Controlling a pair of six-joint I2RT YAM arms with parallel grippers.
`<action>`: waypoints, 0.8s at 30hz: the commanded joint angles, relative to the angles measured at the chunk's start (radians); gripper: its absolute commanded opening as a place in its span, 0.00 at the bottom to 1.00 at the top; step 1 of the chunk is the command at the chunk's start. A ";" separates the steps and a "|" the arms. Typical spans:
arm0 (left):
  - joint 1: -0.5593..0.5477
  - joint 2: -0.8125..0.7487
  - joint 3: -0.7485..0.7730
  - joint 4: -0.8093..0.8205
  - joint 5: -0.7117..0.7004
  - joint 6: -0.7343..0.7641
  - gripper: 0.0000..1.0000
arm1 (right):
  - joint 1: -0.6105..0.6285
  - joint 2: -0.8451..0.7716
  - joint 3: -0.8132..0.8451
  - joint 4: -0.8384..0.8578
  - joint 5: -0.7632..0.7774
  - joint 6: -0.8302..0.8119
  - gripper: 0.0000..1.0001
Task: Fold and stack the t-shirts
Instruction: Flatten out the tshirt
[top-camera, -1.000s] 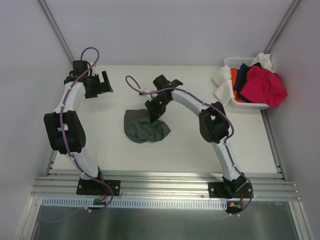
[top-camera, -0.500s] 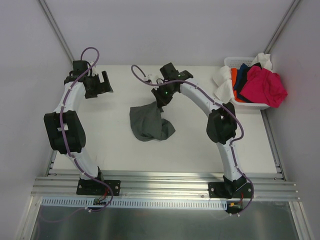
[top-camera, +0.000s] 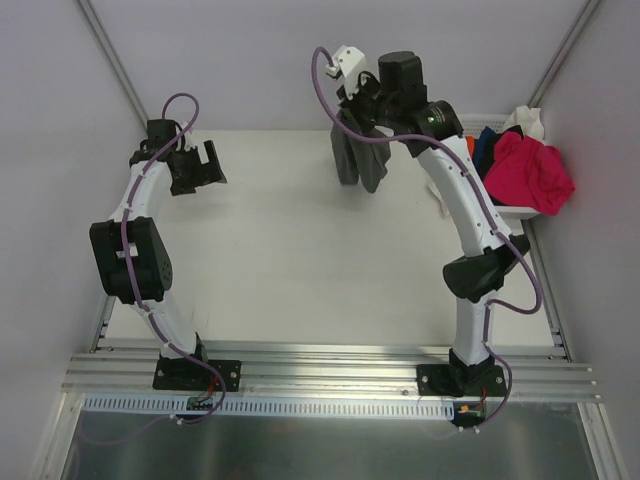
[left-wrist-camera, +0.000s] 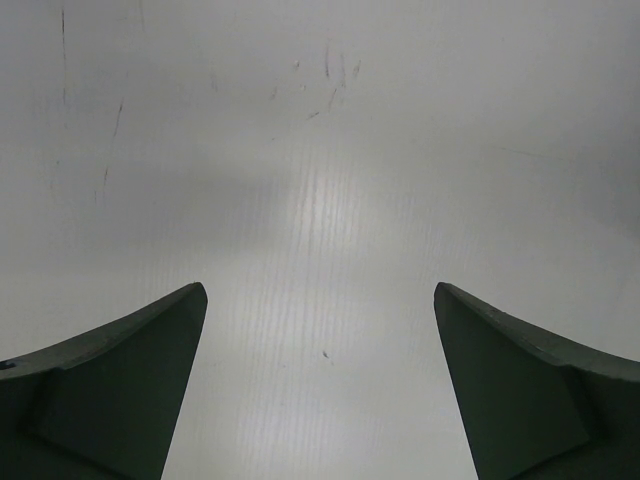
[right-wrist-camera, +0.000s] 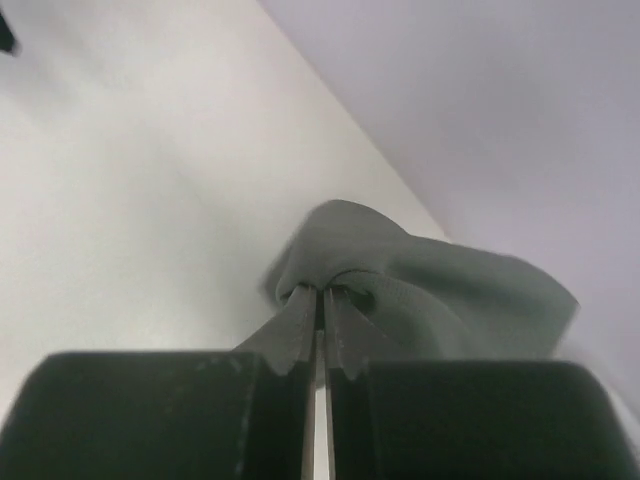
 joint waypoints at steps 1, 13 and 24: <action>0.007 0.004 0.046 0.004 0.010 -0.015 0.99 | 0.121 -0.077 0.093 0.101 -0.009 -0.011 0.01; 0.007 -0.015 0.038 0.004 -0.009 -0.007 0.99 | 0.185 -0.178 0.024 0.132 -0.028 0.005 0.01; 0.007 -0.027 0.035 0.005 0.003 0.011 0.99 | 0.021 -0.111 -0.298 -0.012 -0.080 0.050 0.82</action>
